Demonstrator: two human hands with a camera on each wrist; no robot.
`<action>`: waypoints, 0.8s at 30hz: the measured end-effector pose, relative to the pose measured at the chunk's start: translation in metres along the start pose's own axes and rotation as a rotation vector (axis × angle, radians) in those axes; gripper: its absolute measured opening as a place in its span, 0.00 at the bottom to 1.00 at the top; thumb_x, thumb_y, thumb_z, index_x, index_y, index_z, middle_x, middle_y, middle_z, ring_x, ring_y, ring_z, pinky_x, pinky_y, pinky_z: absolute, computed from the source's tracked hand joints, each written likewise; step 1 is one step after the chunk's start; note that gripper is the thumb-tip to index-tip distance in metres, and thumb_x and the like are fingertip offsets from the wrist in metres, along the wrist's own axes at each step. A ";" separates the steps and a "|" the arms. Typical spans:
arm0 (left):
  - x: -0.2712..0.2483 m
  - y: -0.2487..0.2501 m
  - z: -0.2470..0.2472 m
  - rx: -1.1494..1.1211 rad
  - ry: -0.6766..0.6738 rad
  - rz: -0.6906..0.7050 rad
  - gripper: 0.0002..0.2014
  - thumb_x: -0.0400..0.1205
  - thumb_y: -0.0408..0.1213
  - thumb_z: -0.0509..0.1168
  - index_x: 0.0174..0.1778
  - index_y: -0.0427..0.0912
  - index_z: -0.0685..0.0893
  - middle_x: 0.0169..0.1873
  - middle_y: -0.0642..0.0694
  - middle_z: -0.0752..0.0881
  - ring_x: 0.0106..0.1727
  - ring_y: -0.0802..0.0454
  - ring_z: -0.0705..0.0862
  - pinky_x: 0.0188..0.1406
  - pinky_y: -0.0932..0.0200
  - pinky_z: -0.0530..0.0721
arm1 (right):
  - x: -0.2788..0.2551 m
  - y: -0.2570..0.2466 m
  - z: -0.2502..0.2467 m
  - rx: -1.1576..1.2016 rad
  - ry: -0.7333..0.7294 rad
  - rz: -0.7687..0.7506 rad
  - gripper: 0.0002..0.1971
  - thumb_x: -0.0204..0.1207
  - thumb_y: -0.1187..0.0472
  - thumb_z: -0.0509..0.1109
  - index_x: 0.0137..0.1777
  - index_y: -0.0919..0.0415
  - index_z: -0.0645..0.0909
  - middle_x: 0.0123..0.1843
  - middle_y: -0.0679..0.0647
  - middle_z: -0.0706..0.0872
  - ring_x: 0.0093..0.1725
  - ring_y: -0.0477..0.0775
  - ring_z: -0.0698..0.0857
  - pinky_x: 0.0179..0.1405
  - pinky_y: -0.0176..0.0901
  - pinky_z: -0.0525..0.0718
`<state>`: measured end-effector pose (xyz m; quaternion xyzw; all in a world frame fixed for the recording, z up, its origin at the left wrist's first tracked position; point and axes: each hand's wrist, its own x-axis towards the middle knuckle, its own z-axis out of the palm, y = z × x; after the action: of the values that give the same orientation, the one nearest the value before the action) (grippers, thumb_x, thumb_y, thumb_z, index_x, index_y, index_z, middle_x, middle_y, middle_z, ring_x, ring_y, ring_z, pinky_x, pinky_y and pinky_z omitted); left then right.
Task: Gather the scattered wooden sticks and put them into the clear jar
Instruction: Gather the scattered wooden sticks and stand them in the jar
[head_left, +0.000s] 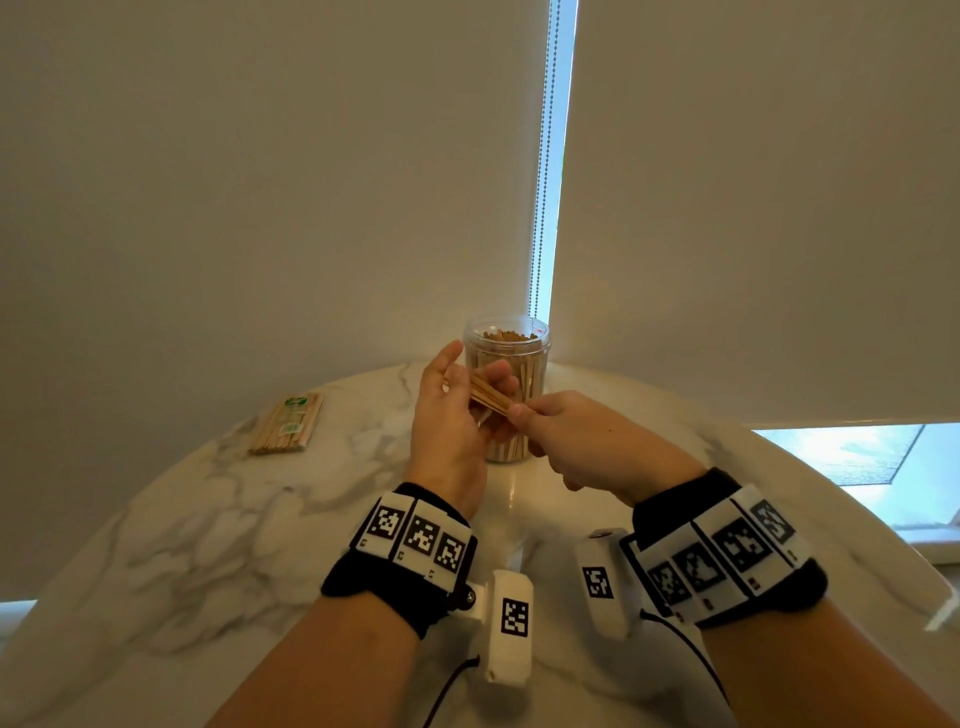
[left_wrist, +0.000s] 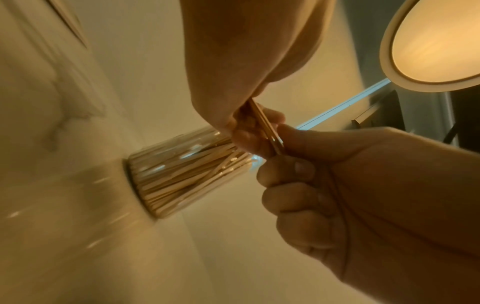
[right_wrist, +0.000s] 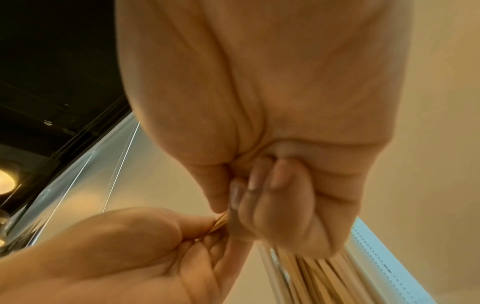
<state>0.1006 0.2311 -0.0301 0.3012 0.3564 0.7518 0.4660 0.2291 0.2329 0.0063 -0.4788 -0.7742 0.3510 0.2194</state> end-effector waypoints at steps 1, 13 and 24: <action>-0.001 -0.001 0.002 0.012 -0.013 0.009 0.12 0.92 0.42 0.51 0.67 0.50 0.77 0.44 0.44 0.92 0.44 0.50 0.90 0.45 0.49 0.86 | 0.001 0.000 0.001 0.006 0.018 -0.005 0.19 0.90 0.49 0.55 0.55 0.58 0.85 0.38 0.55 0.79 0.28 0.47 0.74 0.26 0.41 0.76; 0.007 -0.008 -0.008 0.072 0.164 0.020 0.06 0.88 0.34 0.63 0.57 0.38 0.82 0.43 0.40 0.92 0.34 0.55 0.85 0.38 0.61 0.85 | 0.008 0.014 -0.016 0.080 0.249 -0.100 0.11 0.87 0.54 0.64 0.50 0.55 0.87 0.36 0.53 0.84 0.30 0.50 0.79 0.36 0.46 0.82; 0.021 0.014 -0.002 0.538 0.035 -0.054 0.40 0.81 0.30 0.70 0.84 0.55 0.57 0.77 0.46 0.70 0.71 0.50 0.74 0.67 0.50 0.75 | 0.010 0.015 -0.066 0.049 0.759 -0.211 0.09 0.84 0.58 0.67 0.50 0.53 0.90 0.36 0.48 0.89 0.31 0.50 0.84 0.28 0.36 0.79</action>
<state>0.0843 0.2452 -0.0176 0.3913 0.5593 0.6225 0.3829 0.2782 0.2680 0.0386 -0.4872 -0.6744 0.1429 0.5360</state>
